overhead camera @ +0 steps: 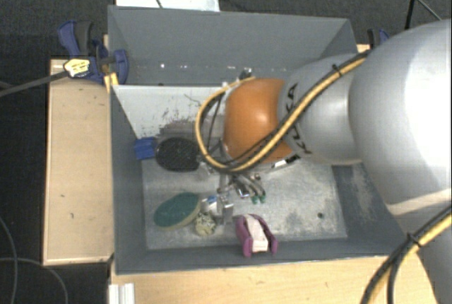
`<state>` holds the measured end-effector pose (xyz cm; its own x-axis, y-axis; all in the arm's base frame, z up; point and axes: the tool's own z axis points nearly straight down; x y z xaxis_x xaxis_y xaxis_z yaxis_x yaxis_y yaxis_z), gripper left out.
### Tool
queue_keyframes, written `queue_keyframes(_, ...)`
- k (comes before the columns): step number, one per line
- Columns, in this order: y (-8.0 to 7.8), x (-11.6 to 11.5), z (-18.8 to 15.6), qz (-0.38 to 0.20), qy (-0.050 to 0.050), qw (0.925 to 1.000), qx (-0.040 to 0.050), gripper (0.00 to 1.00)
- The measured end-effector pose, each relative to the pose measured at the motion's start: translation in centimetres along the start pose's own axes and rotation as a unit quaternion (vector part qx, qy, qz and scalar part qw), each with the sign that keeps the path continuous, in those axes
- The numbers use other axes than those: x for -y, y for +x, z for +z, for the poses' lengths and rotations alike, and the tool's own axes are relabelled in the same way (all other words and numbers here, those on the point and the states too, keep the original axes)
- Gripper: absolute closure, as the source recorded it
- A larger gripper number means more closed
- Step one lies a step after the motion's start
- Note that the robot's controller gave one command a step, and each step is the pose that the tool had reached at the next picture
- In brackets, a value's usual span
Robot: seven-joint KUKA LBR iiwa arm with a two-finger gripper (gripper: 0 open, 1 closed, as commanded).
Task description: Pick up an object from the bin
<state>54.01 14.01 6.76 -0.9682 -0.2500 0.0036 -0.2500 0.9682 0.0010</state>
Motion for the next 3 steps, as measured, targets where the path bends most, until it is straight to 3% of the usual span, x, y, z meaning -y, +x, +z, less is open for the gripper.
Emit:
queue_keyframes(1, 0.8, -7.0, -0.5, 0.187, -0.001, 0.9823, 0.0008, 0.0)
queue_keyframes(2, -0.5, -9.5, -0.3, -0.008, 0.0, 1.0, 0.0047, 0.0)
queue_keyframes(3, -0.4, -9.4, -0.3, -0.007, 0.0, 1.0, 0.004, 1.0)
